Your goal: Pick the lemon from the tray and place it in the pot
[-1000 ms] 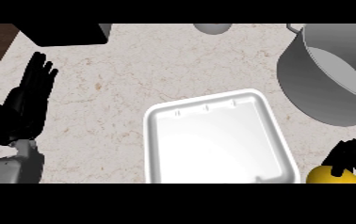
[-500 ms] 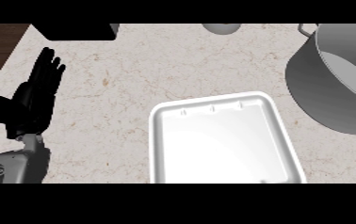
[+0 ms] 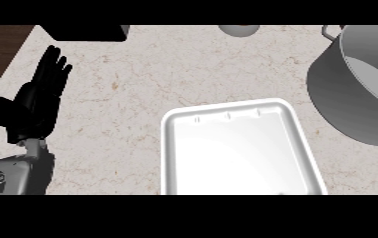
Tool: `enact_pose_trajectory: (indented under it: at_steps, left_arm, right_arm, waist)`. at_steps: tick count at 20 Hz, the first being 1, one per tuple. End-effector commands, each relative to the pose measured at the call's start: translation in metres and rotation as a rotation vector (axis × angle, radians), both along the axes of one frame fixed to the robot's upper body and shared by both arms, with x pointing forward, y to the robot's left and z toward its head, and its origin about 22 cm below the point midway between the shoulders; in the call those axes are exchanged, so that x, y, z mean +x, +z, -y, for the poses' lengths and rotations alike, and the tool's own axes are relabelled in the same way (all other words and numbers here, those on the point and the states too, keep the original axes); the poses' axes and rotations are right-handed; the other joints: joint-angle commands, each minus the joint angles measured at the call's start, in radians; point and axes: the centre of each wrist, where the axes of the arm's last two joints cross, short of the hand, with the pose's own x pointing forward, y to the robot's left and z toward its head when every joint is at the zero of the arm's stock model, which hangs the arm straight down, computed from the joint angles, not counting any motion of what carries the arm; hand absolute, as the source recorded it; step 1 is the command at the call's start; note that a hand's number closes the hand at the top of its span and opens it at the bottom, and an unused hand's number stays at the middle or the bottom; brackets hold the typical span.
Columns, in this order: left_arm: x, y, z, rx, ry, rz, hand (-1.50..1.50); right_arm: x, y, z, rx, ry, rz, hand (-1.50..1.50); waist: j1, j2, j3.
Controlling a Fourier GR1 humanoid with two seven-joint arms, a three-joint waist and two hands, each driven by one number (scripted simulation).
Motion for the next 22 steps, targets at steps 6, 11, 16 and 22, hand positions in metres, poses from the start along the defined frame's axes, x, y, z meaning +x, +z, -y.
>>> enact_pose_trajectory:
  at_steps: [6, 11, 16, 22]
  left_arm:
    - [0.003, -0.009, 0.014, -0.008, -0.032, 0.000, 0.00]
    - [0.015, 0.003, -0.009, 0.012, -0.018, 0.012, 0.00]
    - [0.015, -0.001, 0.026, -0.009, -0.039, 0.029, 0.00]
    - [0.004, -0.011, 0.020, 0.000, -0.042, 0.016, 0.00]
  right_arm:
    - [0.041, -0.027, 0.026, -0.426, -0.251, 0.068, 1.50]
    - [0.079, -0.053, 0.033, -0.394, -0.226, 0.051, 1.50]
    - [0.094, -0.074, 0.040, -0.285, -0.222, -0.132, 1.50]
    - [0.091, -0.098, 0.045, -0.133, -0.064, -0.223, -1.50]
  waist:
    - [0.034, 0.012, 0.001]
    - [0.022, 0.010, 0.001]
    - [0.035, 0.015, 0.002]
    - [0.042, 0.017, 0.004]
